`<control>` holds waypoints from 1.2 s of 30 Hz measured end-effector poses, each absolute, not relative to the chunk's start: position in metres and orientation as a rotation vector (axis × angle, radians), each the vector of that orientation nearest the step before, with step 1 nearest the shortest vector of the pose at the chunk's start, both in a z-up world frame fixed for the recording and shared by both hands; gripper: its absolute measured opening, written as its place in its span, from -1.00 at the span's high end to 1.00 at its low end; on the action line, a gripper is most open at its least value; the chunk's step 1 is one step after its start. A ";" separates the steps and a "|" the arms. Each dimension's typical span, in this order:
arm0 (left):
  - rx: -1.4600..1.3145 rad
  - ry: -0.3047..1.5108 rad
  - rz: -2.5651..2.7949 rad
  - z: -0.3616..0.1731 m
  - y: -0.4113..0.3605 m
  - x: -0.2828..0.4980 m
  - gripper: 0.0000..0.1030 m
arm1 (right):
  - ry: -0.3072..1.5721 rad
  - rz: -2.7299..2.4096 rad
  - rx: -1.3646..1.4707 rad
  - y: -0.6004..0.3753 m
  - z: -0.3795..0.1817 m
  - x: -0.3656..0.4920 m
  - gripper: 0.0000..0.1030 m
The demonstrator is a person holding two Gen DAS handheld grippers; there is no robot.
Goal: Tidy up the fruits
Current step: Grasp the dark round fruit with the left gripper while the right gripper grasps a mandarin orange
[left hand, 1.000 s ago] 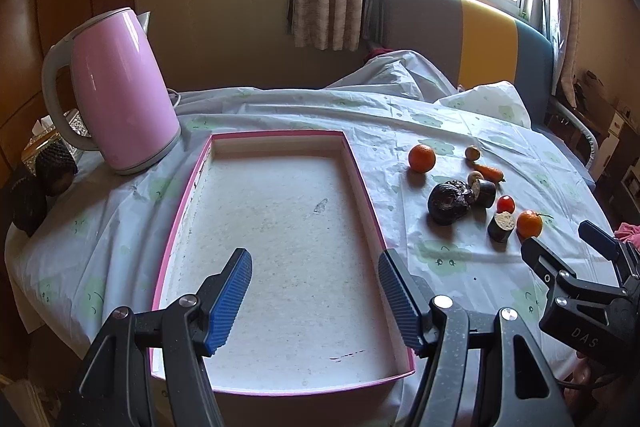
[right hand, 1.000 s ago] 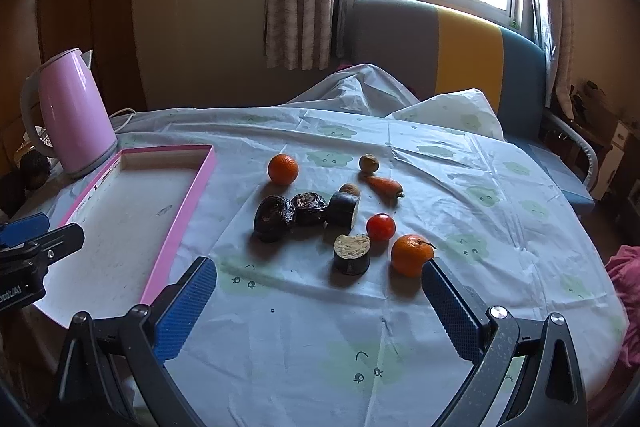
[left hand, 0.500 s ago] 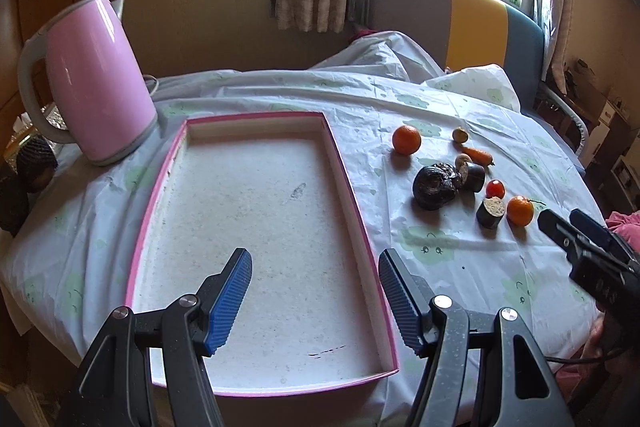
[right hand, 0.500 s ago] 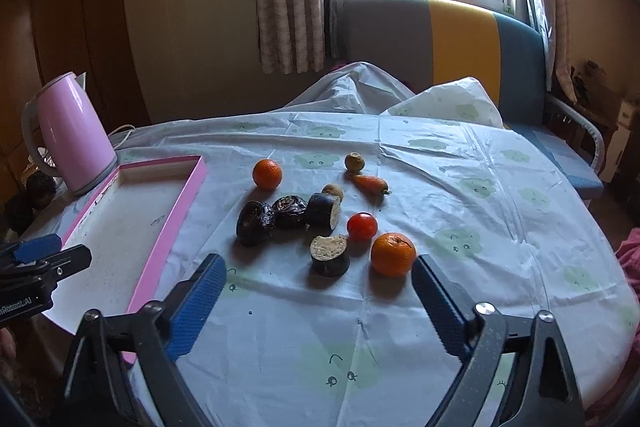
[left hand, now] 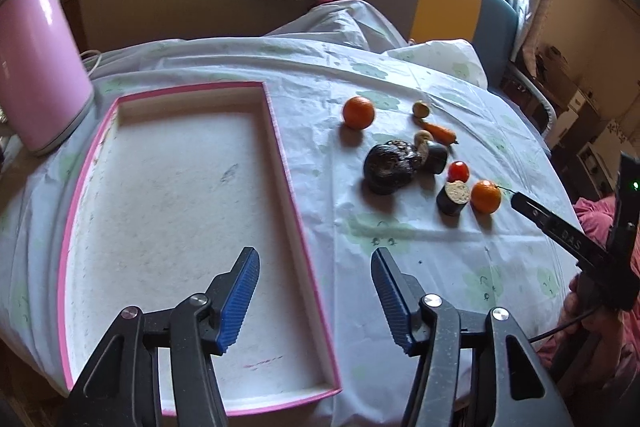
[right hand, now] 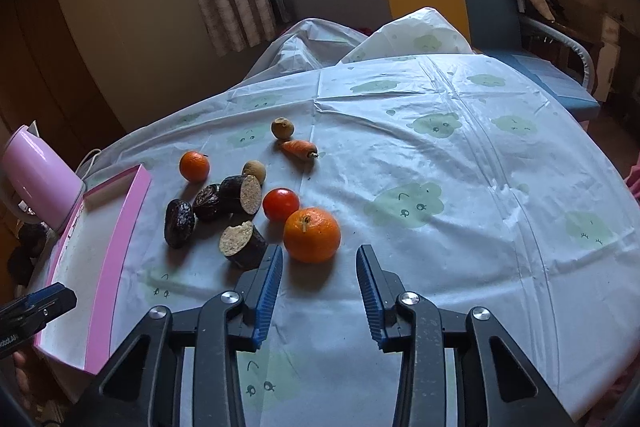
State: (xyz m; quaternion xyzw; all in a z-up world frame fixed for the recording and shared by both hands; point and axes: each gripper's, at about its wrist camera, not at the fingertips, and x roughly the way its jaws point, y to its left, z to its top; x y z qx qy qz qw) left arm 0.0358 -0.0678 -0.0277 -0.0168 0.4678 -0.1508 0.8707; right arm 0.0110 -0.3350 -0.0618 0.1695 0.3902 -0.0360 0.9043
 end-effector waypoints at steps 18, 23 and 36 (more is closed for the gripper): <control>0.011 1.052 -0.382 -0.056 -0.154 0.123 -0.08 | 0.834 -0.030 0.303 -0.325 -0.082 0.058 0.35; 0.041 1.099 -0.378 -0.077 -0.167 0.141 -0.08 | 0.830 -0.015 0.299 -0.327 -0.081 0.061 0.32; 0.082 1.041 -0.393 -0.075 -0.165 0.127 0.01 | 0.850 0.012 0.330 -0.330 -0.086 0.067 0.31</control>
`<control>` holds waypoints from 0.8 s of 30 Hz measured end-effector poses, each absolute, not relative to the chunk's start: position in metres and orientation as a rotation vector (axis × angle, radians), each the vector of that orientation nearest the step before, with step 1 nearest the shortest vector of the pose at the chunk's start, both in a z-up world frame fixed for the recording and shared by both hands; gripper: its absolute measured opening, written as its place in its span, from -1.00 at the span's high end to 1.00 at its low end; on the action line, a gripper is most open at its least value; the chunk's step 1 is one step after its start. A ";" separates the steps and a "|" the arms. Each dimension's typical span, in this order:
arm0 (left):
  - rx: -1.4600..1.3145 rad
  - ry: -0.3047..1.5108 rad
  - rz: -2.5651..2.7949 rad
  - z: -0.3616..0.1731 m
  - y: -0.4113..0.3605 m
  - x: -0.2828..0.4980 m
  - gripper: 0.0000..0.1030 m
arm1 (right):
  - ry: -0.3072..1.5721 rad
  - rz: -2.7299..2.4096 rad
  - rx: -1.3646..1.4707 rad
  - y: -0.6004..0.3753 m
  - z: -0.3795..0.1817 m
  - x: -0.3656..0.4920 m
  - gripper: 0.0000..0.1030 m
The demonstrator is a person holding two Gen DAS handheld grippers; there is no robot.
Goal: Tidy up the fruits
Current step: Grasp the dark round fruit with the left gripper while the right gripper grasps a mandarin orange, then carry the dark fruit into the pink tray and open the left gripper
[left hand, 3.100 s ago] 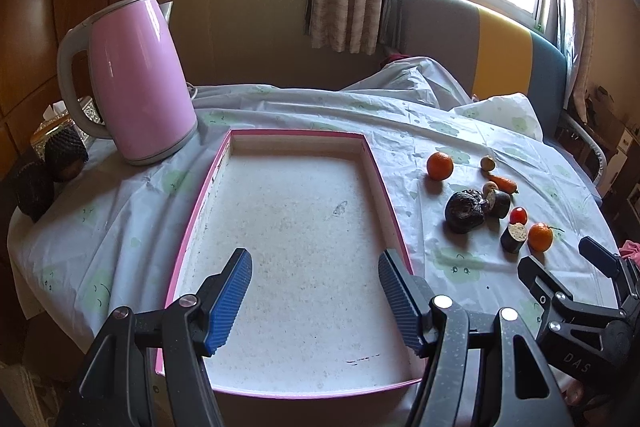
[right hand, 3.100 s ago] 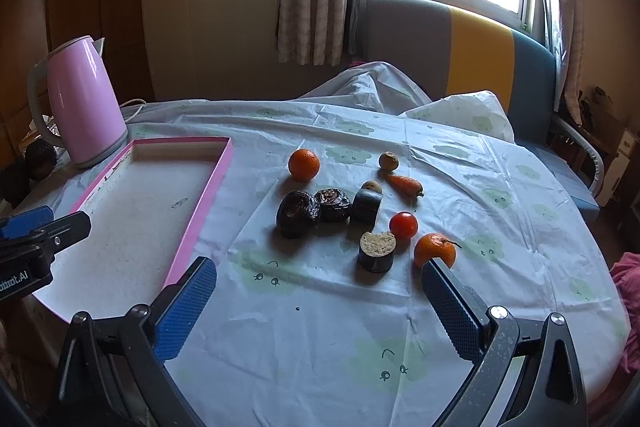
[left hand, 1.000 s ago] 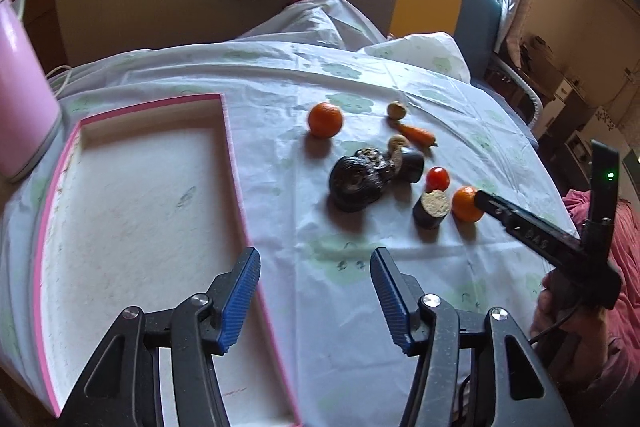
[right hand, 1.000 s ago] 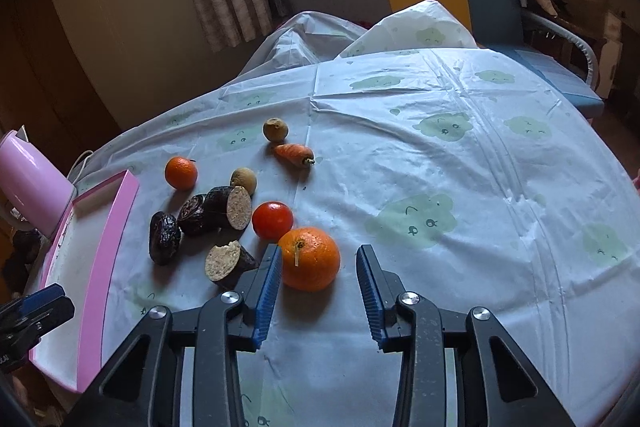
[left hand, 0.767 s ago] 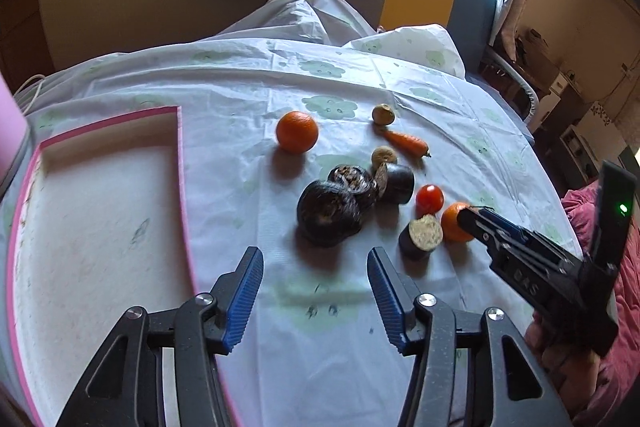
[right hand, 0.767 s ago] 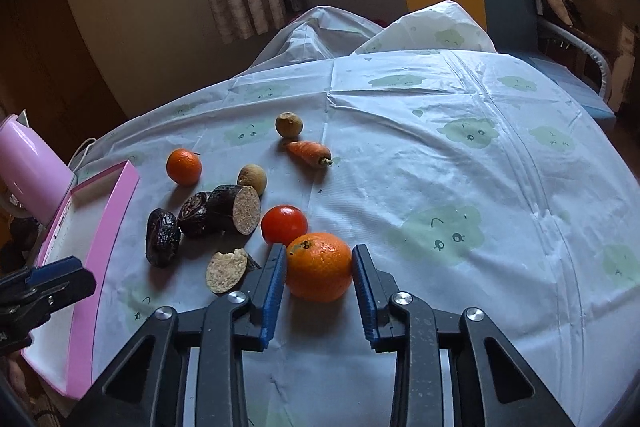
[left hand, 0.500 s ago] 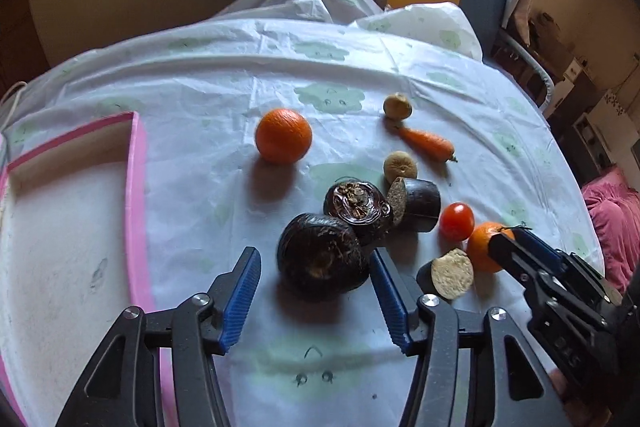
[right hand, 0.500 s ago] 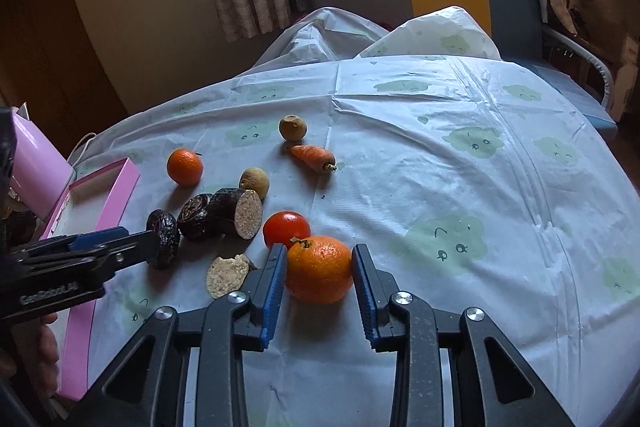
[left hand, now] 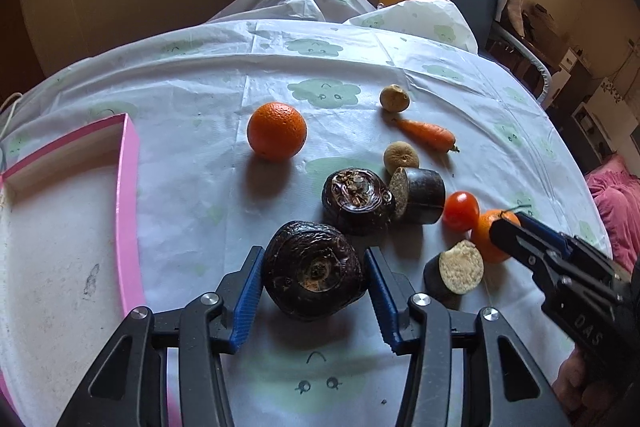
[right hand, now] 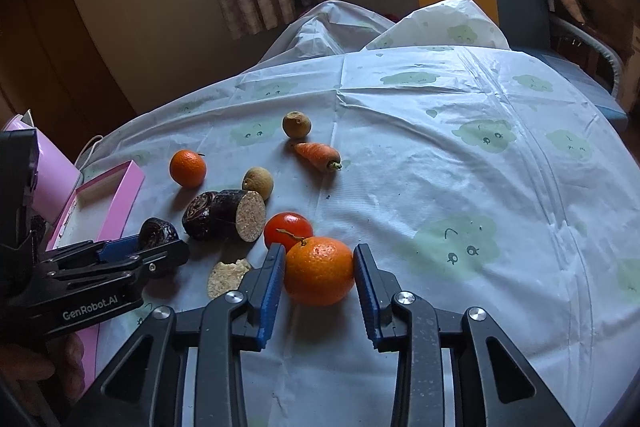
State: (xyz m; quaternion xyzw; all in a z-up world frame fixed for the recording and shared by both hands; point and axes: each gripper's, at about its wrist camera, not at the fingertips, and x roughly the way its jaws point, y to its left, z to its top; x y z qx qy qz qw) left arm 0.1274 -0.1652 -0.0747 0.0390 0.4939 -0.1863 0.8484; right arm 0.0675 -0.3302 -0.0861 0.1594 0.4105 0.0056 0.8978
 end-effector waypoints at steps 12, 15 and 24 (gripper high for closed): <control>0.083 0.973 -0.399 -0.048 -0.148 0.105 0.02 | 0.871 -0.002 0.309 -0.328 -0.084 0.073 0.28; 0.073 0.954 -0.396 -0.040 -0.141 0.096 0.02 | 0.878 -0.013 0.321 -0.328 -0.085 0.074 0.28; 0.019 0.912 -0.327 -0.023 -0.098 0.075 0.02 | 0.898 -0.044 0.278 -0.321 -0.083 0.078 0.27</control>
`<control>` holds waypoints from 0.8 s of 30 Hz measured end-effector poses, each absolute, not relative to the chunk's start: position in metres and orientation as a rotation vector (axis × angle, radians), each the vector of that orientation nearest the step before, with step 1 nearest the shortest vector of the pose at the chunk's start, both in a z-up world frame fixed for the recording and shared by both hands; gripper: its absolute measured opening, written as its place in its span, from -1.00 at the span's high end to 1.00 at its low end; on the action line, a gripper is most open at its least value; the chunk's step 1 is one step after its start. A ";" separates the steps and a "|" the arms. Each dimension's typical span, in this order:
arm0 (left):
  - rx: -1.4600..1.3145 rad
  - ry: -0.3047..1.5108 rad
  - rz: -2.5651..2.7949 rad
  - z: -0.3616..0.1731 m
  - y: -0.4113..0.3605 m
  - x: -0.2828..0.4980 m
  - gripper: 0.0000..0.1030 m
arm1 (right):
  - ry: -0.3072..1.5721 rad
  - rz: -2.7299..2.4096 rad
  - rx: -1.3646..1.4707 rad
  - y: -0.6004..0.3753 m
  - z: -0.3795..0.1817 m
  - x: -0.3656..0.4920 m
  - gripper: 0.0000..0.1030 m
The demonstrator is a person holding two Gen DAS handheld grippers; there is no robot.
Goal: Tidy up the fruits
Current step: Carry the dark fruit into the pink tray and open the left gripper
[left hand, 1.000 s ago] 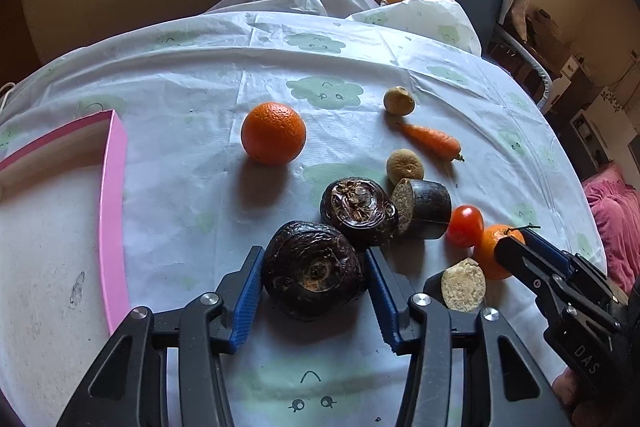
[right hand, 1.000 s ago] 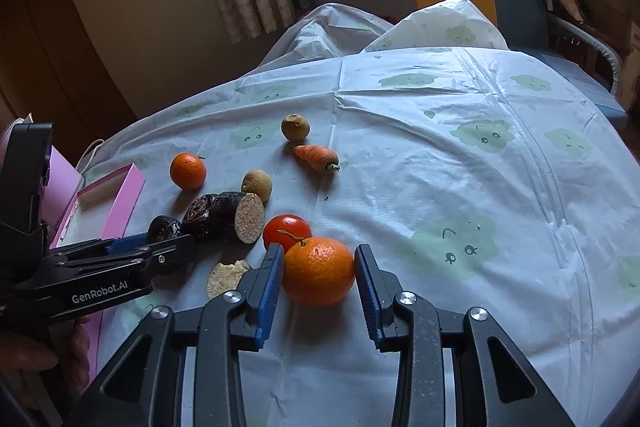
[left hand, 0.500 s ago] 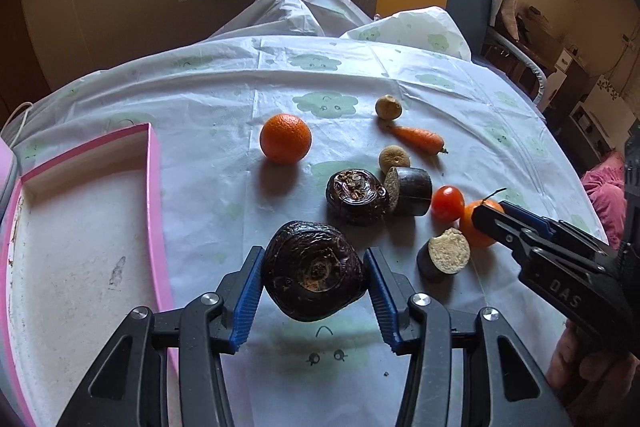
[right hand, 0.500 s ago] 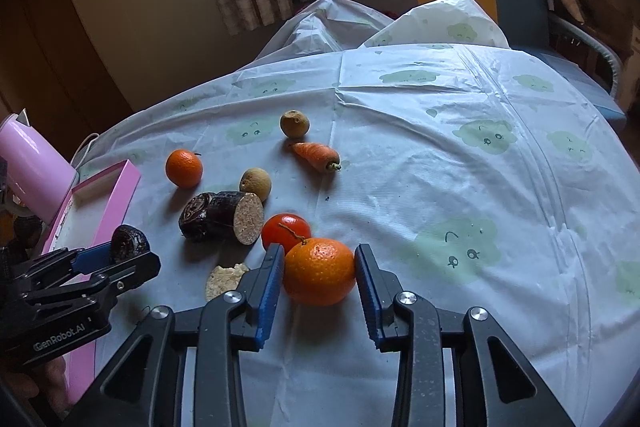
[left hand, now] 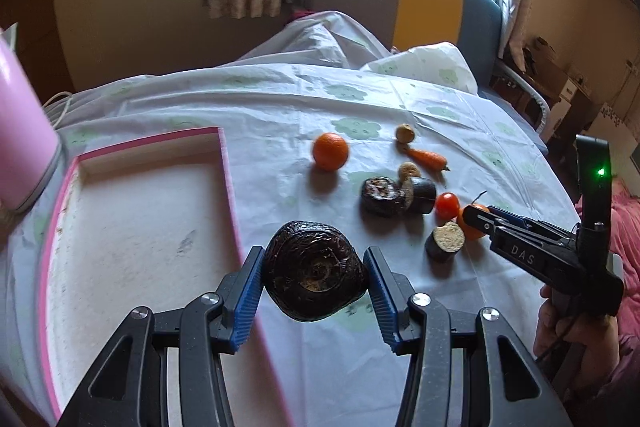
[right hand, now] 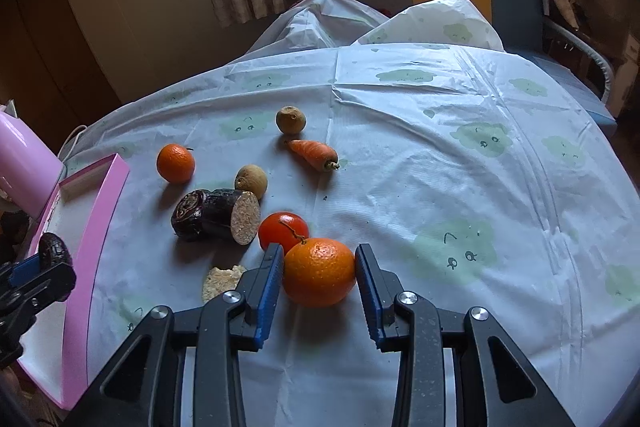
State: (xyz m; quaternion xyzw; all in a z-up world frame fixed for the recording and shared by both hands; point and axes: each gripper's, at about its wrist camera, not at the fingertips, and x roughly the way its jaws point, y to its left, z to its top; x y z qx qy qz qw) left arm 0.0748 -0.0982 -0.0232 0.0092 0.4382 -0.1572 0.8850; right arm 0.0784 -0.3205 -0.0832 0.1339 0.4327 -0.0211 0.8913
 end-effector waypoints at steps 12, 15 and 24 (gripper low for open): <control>-0.055 0.913 -0.069 -0.035 0.006 0.059 0.02 | 0.898 -0.068 0.194 -0.309 -0.082 0.079 0.30; -0.073 0.938 -0.023 -0.046 0.022 0.058 0.01 | 0.897 -0.080 0.162 -0.305 -0.081 0.078 0.31; -0.100 0.979 0.022 -0.065 0.040 0.050 0.01 | 0.901 -0.105 0.134 -0.299 -0.078 0.075 0.35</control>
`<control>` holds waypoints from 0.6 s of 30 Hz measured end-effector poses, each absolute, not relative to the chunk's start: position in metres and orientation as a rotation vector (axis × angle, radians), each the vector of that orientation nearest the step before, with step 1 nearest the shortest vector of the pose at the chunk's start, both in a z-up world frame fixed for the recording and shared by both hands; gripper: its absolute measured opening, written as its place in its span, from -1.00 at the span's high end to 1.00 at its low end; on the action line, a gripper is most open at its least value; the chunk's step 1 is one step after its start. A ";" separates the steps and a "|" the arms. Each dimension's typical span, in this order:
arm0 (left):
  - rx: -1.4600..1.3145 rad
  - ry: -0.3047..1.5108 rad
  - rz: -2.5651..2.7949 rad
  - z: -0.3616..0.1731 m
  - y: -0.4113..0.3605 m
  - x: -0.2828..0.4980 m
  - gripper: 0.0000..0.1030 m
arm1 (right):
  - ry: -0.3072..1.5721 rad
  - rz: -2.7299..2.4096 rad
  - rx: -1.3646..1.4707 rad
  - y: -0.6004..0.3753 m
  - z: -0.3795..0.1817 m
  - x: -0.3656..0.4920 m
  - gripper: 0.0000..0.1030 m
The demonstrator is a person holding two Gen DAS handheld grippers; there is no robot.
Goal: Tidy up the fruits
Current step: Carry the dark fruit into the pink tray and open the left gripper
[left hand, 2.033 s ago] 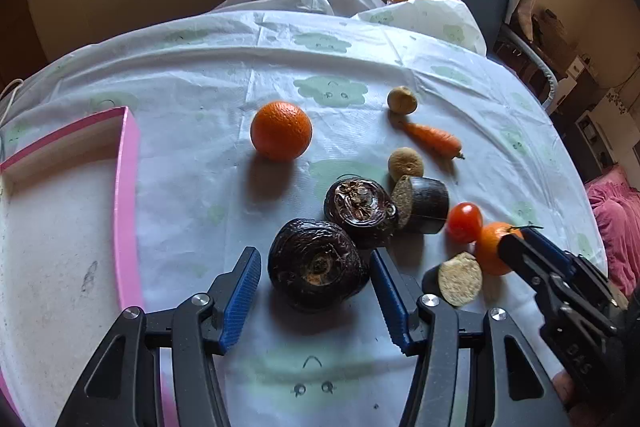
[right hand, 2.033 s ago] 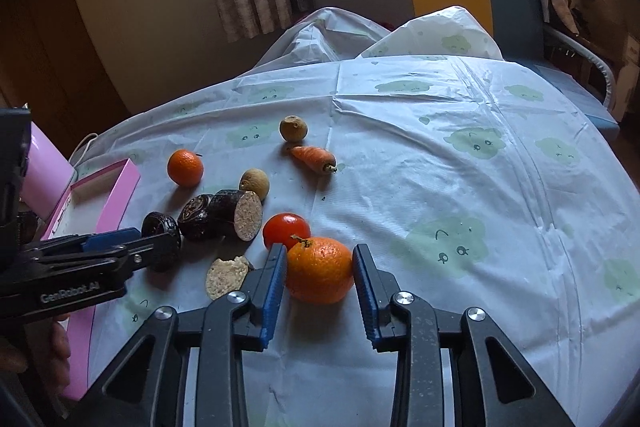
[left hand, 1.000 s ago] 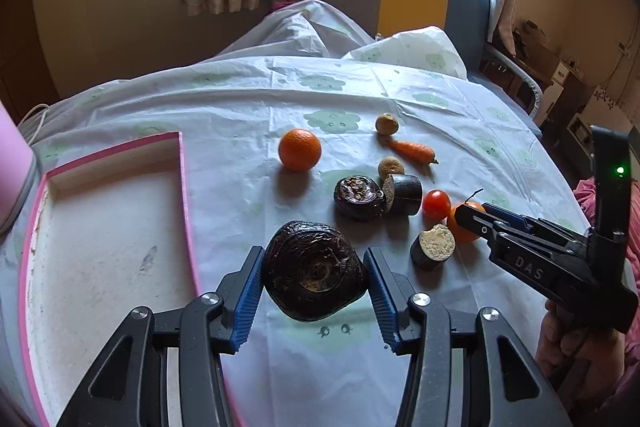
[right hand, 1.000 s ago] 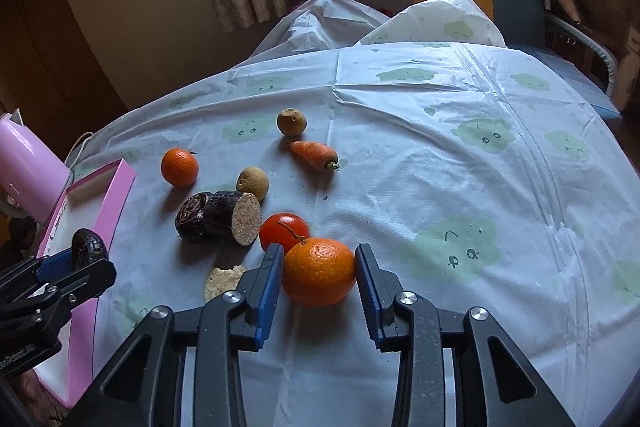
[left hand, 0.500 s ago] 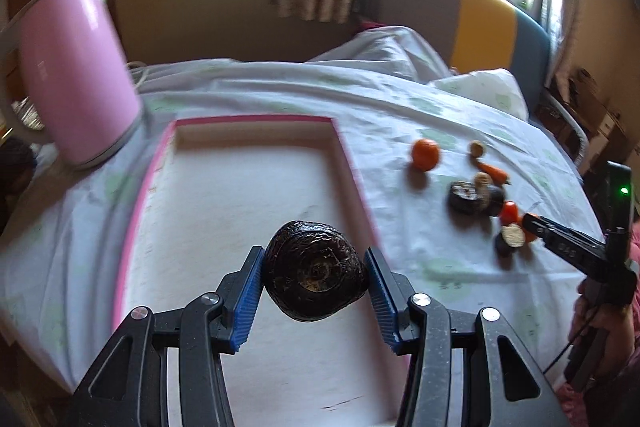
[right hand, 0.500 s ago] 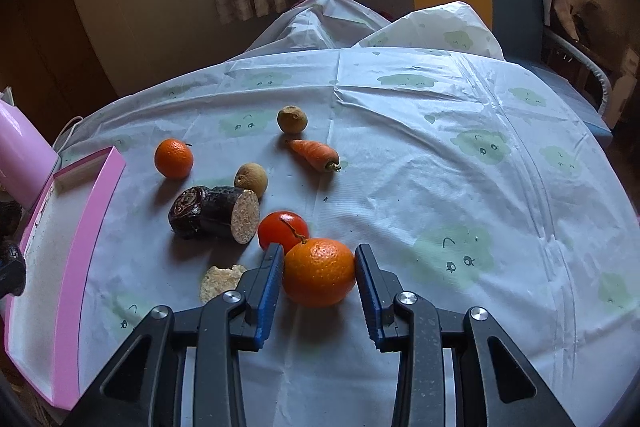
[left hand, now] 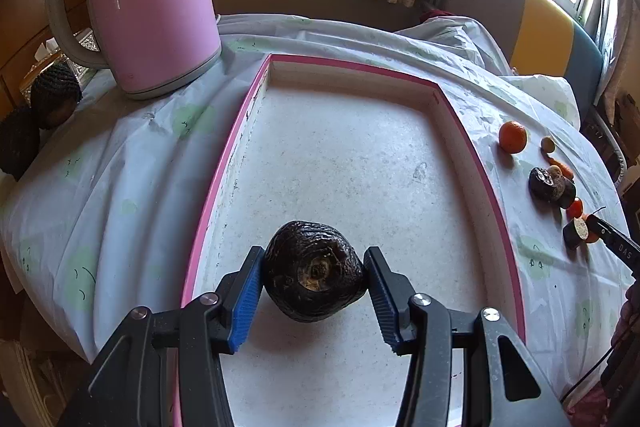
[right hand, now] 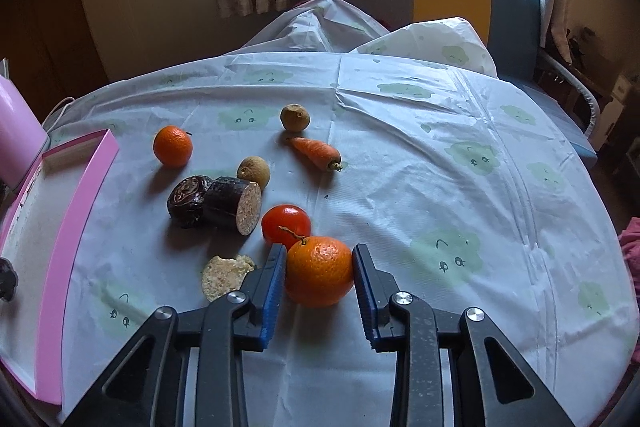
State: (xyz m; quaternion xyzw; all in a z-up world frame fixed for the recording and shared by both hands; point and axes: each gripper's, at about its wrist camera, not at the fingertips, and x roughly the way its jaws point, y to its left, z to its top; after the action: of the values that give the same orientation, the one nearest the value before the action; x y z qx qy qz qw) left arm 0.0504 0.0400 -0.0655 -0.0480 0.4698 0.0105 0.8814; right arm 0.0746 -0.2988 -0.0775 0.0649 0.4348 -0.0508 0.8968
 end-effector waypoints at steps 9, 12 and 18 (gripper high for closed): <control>-0.128 0.945 0.014 -0.050 0.039 0.044 -0.12 | 0.887 -0.114 0.170 -0.301 -0.072 0.063 0.35; -0.133 0.937 0.017 -0.047 0.040 0.041 -0.12 | 0.868 -0.108 0.183 -0.301 -0.066 0.058 0.35; -0.145 0.917 0.031 -0.040 0.048 0.035 -0.12 | 0.816 -0.041 0.206 -0.289 -0.044 0.046 0.35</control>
State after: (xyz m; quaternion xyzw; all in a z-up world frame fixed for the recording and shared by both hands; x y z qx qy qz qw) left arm 0.0351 0.0484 -0.0397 -0.0697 0.4423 0.0148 0.8940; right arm 0.0459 -0.2889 -0.0437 0.1002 0.3959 -0.0197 0.9126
